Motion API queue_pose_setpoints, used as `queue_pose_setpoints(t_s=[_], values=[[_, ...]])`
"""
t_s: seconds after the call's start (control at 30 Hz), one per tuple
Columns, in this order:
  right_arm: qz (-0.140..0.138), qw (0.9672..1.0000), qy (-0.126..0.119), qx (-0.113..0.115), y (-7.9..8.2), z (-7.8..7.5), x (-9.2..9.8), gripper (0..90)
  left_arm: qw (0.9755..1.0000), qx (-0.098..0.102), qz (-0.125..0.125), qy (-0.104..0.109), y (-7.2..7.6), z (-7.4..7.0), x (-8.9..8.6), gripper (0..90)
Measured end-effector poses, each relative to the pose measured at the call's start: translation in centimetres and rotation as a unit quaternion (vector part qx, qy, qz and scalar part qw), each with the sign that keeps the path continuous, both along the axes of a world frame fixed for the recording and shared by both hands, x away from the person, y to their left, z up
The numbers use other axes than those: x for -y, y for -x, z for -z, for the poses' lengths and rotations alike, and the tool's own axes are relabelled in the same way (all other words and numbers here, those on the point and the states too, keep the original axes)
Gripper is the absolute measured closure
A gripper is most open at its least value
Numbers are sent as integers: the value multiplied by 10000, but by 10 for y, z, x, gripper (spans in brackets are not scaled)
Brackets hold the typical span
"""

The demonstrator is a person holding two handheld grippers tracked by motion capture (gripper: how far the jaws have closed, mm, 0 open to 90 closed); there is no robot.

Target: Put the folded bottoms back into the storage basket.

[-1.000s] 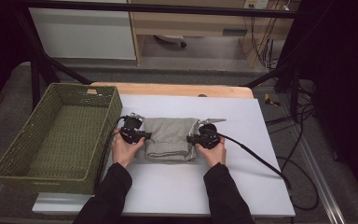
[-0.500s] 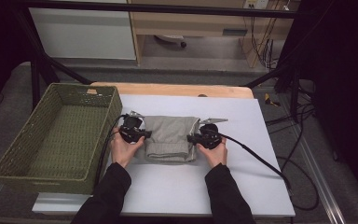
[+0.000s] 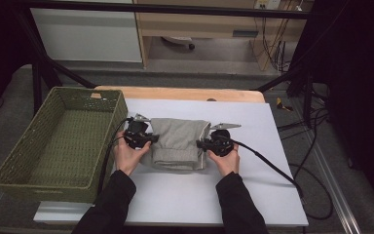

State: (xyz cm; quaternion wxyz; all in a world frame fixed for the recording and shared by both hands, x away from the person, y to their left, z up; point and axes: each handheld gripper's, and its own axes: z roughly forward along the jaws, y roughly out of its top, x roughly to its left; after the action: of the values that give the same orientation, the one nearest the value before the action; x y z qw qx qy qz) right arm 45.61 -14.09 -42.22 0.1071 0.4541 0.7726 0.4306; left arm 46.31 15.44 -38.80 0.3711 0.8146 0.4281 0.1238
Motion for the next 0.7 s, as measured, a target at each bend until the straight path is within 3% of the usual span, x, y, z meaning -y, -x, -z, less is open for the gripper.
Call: queue_pose_setpoints(t_s=[0.7], values=[[-65,9998,-151,144,12,-15,6,724,9997,213,134,79,15,-20,0,811]])
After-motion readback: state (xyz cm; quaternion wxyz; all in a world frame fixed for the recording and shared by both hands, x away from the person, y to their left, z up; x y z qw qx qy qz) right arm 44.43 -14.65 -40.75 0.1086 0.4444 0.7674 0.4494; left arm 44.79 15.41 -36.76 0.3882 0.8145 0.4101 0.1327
